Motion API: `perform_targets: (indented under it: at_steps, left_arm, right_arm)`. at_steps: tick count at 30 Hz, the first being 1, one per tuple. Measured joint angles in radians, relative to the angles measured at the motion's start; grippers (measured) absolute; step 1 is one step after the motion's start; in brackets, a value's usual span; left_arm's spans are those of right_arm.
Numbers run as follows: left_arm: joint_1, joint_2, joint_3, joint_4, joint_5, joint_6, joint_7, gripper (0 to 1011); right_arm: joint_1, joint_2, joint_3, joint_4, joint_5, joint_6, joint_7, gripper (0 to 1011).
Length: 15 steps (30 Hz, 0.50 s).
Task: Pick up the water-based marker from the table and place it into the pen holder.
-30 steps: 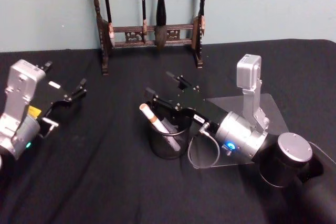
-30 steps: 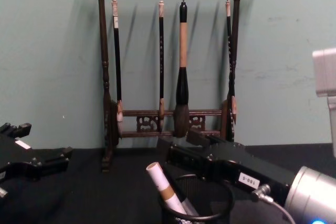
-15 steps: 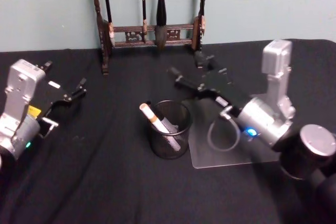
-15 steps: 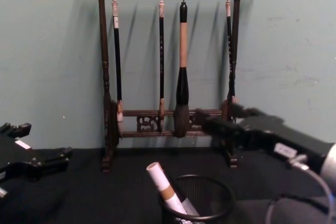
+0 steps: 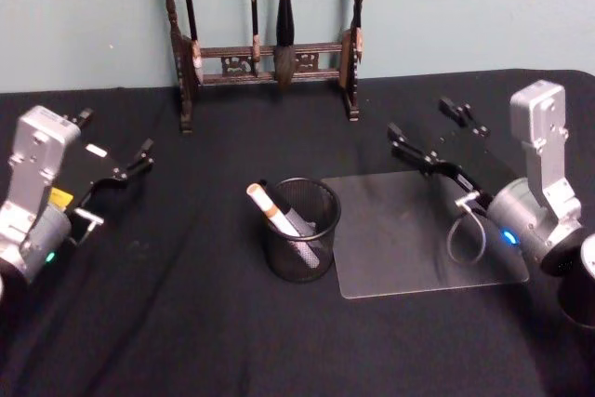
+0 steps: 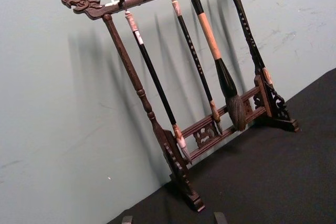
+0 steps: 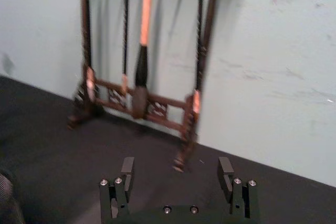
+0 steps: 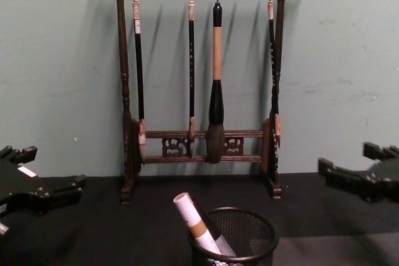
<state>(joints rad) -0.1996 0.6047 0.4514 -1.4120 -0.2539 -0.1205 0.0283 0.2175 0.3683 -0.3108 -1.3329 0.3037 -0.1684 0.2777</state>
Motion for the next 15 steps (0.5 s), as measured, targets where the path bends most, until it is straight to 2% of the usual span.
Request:
perform_targets:
  at_steps: [8,15]
  left_arm:
    - [0.000,0.000,0.000,0.000,0.000,0.000,0.000,1001]
    - [0.000,0.000,0.000,0.000,0.000,0.000,0.000,1001]
  right_arm:
    - [-0.011,0.008,-0.008,0.051,-0.148,-0.039,-0.086,1000]
    - [-0.012,0.001,-0.009,0.072,-0.188,-0.050,-0.101,1000]
